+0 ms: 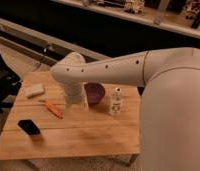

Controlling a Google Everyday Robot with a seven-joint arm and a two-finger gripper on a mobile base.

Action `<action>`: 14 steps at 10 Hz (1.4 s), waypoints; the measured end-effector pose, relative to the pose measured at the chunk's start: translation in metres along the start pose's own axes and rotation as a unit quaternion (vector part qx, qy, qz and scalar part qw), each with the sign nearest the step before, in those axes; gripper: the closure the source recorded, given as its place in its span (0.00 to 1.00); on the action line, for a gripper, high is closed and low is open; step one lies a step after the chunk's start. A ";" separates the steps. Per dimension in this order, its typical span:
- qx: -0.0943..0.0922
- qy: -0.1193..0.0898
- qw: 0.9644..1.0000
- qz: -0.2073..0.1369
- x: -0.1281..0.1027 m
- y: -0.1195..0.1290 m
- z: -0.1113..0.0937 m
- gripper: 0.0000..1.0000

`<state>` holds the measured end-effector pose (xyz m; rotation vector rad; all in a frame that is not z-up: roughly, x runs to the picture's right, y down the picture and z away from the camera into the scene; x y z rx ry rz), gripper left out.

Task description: Knock the eraser over

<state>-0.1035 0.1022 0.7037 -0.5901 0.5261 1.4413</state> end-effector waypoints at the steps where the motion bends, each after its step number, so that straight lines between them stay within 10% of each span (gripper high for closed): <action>1: 0.000 0.000 1.000 0.000 0.000 0.000 0.000 0.35; 14: 0.004 -0.005 1.000 -0.019 0.002 0.000 -0.001 0.35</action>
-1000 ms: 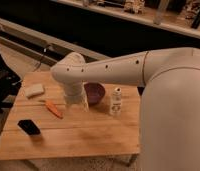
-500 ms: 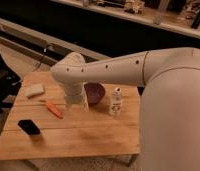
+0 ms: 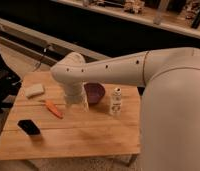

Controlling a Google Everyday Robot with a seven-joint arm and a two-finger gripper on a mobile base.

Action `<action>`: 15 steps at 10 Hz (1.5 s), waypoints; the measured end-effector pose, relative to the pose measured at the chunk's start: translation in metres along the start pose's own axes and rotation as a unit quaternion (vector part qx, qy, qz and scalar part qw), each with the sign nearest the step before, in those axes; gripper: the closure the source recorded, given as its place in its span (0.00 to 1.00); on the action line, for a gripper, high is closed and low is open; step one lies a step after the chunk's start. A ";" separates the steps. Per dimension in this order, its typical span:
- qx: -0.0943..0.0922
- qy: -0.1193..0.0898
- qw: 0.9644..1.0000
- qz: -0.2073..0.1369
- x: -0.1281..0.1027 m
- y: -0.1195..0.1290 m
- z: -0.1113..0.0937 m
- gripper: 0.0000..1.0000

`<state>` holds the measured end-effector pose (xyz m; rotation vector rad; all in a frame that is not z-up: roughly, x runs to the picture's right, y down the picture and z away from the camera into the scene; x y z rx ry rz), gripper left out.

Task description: Knock the eraser over

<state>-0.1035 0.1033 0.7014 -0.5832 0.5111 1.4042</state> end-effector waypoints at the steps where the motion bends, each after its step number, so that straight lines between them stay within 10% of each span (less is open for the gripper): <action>1: 0.005 -0.003 1.000 -0.023 0.003 0.003 0.001 0.35; 15: 0.020 -0.007 0.980 -0.198 0.038 0.070 0.000 0.35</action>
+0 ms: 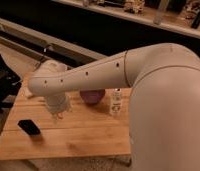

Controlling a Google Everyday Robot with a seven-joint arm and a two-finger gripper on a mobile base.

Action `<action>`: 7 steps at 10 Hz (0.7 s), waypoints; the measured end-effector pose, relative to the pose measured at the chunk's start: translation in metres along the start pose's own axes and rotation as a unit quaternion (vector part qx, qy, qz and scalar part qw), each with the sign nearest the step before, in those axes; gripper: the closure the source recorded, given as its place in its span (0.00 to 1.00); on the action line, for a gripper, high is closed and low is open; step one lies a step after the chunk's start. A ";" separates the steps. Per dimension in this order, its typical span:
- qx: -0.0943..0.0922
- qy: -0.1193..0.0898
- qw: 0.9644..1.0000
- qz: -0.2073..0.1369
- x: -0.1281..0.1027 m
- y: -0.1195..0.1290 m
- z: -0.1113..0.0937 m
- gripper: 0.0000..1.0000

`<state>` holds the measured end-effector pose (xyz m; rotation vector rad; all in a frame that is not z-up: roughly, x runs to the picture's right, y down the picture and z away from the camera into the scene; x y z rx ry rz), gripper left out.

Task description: Knock the eraser over

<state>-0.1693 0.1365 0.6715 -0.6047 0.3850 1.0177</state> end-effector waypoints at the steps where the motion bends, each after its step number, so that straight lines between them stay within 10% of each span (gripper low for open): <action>1: 0.002 0.003 1.000 -0.014 0.002 0.006 0.000 0.35; 7: 0.007 0.013 0.996 -0.086 0.012 0.032 -0.007 0.35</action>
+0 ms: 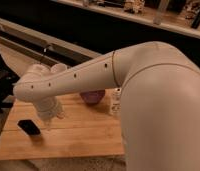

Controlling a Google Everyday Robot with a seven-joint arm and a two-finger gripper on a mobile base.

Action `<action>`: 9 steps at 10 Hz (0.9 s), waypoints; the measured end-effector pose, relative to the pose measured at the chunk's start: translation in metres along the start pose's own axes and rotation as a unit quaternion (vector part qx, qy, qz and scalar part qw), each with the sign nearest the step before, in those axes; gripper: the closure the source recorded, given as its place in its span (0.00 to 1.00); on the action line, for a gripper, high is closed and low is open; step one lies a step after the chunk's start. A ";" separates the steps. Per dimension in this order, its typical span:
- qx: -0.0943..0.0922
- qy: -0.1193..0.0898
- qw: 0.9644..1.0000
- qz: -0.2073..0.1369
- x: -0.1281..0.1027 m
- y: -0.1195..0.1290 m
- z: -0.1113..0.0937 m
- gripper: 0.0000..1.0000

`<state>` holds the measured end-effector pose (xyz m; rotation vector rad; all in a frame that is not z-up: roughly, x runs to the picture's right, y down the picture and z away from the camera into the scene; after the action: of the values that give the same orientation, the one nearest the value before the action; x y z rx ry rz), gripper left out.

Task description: Knock the eraser over

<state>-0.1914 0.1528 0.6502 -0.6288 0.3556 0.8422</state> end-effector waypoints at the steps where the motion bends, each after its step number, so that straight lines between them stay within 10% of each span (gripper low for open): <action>1: 0.000 0.000 1.000 -0.007 0.001 0.002 -0.001 0.35; 9: 0.026 0.024 0.997 -0.069 -0.026 0.039 0.013 0.35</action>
<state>-0.2374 0.1657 0.6589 -0.6183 0.3732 0.6842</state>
